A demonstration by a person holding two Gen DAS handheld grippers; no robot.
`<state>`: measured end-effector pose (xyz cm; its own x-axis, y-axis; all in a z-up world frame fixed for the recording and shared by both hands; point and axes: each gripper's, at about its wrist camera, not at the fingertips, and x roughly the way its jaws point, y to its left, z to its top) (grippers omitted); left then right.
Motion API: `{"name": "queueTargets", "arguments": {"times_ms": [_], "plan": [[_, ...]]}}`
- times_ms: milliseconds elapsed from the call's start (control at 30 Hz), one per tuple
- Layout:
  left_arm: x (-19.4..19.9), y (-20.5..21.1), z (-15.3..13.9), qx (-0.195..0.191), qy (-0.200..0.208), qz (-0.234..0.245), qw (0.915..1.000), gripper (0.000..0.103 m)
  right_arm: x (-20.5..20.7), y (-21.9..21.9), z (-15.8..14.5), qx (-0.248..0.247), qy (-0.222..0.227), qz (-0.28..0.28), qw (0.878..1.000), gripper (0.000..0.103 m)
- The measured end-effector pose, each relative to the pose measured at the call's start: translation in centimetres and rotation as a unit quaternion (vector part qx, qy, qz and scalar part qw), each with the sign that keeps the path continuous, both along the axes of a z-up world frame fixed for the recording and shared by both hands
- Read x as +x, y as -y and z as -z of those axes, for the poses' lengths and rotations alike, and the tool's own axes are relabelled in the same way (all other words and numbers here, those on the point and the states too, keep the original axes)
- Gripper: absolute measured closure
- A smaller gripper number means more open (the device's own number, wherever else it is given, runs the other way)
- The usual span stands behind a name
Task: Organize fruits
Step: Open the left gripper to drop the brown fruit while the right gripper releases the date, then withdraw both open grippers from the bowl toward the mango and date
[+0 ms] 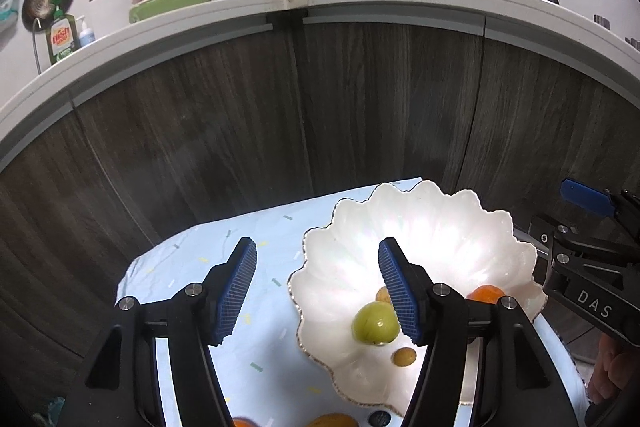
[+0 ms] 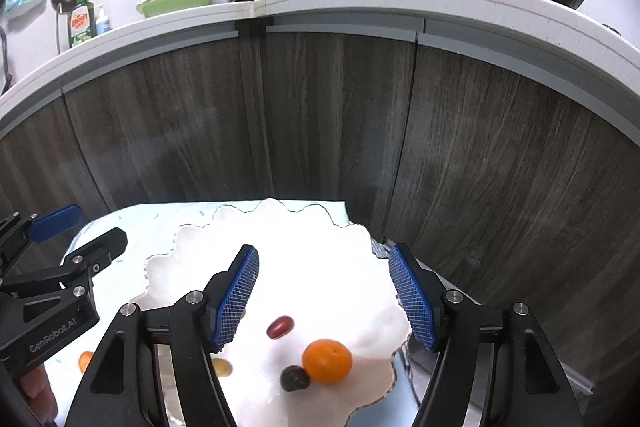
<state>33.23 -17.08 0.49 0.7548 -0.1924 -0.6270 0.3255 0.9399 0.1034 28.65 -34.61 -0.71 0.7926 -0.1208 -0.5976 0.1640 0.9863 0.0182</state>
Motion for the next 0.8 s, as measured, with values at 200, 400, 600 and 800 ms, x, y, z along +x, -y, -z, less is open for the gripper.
{"name": "queueTargets", "arguments": {"times_ms": [200, 400, 600, 800], "plan": [[-1.7, -1.1, -0.8, 0.005, 0.006, -0.006, 1.0, 0.041, -1.5, -1.1, -0.9, 0.008, 0.01, -0.007, 1.0, 0.035], [-3.4, -2.2, -1.6, 0.009, 0.014, -0.009, 0.9998, 0.041, -3.3, -2.4, -1.7, 0.012, 0.018, -0.017, 1.0, 0.035], [-5.6, -3.3, -1.9, 0.008, 0.017, -0.01, 0.9998, 0.041, -4.8, -3.4, -2.1, 0.015, 0.019, -0.024, 0.999, 0.035], [-7.7, -4.0, -2.1, 0.007, 0.019, -0.004, 0.9998, 0.041, -6.8, -4.4, -2.4, 0.01, 0.019, -0.029, 0.999, 0.035]]}}
